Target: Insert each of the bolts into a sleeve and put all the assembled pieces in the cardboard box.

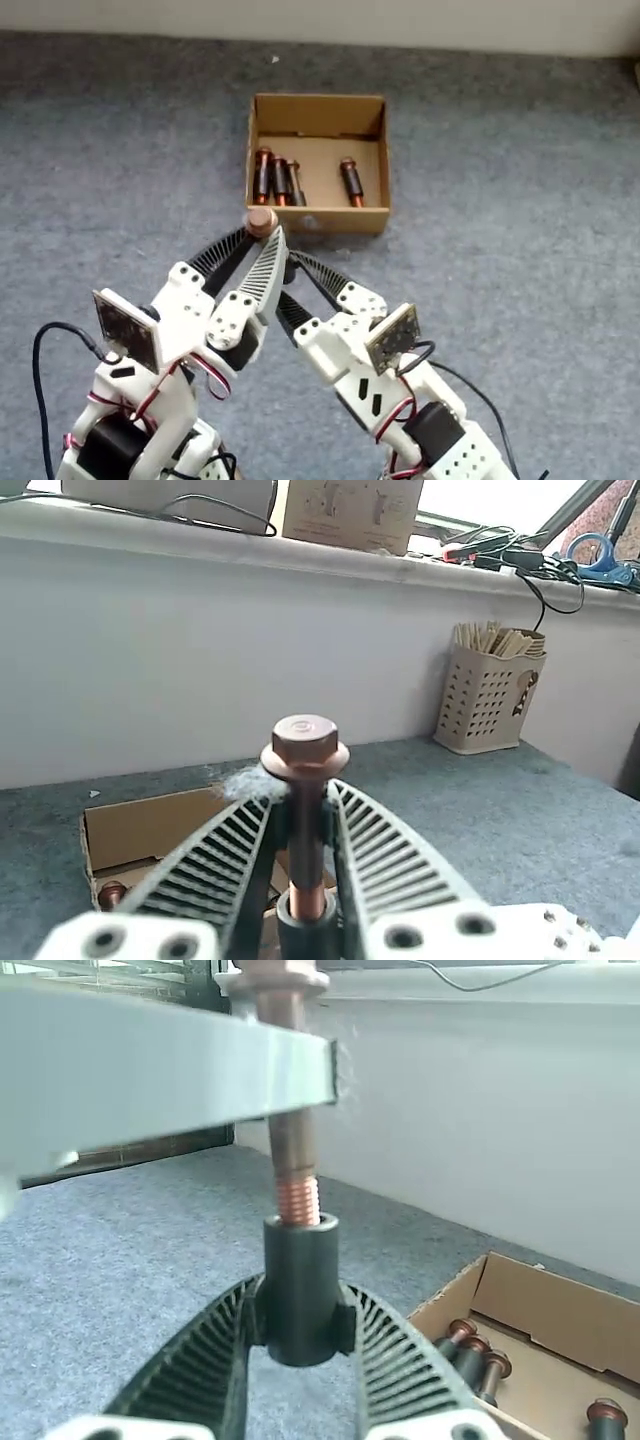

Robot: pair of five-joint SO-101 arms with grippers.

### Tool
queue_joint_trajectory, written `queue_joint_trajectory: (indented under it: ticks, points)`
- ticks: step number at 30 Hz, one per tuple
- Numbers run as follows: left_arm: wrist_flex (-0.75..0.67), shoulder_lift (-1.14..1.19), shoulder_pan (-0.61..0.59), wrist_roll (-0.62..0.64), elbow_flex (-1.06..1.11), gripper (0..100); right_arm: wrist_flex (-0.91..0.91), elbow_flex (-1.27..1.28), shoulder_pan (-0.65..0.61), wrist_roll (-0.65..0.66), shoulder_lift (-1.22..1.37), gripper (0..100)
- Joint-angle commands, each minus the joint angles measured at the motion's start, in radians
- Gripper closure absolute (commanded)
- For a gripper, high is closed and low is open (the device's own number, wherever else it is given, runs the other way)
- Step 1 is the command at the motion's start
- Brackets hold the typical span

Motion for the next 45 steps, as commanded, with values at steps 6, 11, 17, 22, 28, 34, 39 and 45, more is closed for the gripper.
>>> queue_joint_trajectory:
  ticks: [6, 11, 17, 22, 28, 34, 39, 45]
  points:
    - [0.097, 0.005, -0.024, -0.002, -0.01, 85, -0.027, 0.136, -0.007, 0.011, -0.01, 99.2]
    - [0.098, 0.005, -0.076, 0.014, -0.008, 82, -0.027, 0.136, -0.005, 0.009, -0.01, 99.2]
    - [0.1, 0.002, -0.111, 0.011, -0.004, 81, -0.027, 0.136, -0.005, 0.006, -0.007, 99.3]
    - [0.127, -0.004, -0.113, 0.012, -0.01, 81, -0.025, 0.136, -0.004, 0.005, -0.001, 99.3]
    - [0.123, -0.004, -0.232, 0.012, -0.001, 82, -0.004, 0.136, 0.096, 0.005, -0.001, 99.3]
    - [0.084, -0.004, -0.309, 0.009, 0.076, 82, 0.081, 0.13, 0.271, 0.002, -0.001, 99.3]
    - [0.049, -0.004, -0.351, -0.087, 0.148, 93, 0.162, 0.002, 0.38, -0.074, 0.002, 99.3]
    - [0.049, -0.004, -0.493, -0.16, 0.268, 98, 0.252, -0.165, 0.386, -0.074, 0.002, 99.3]
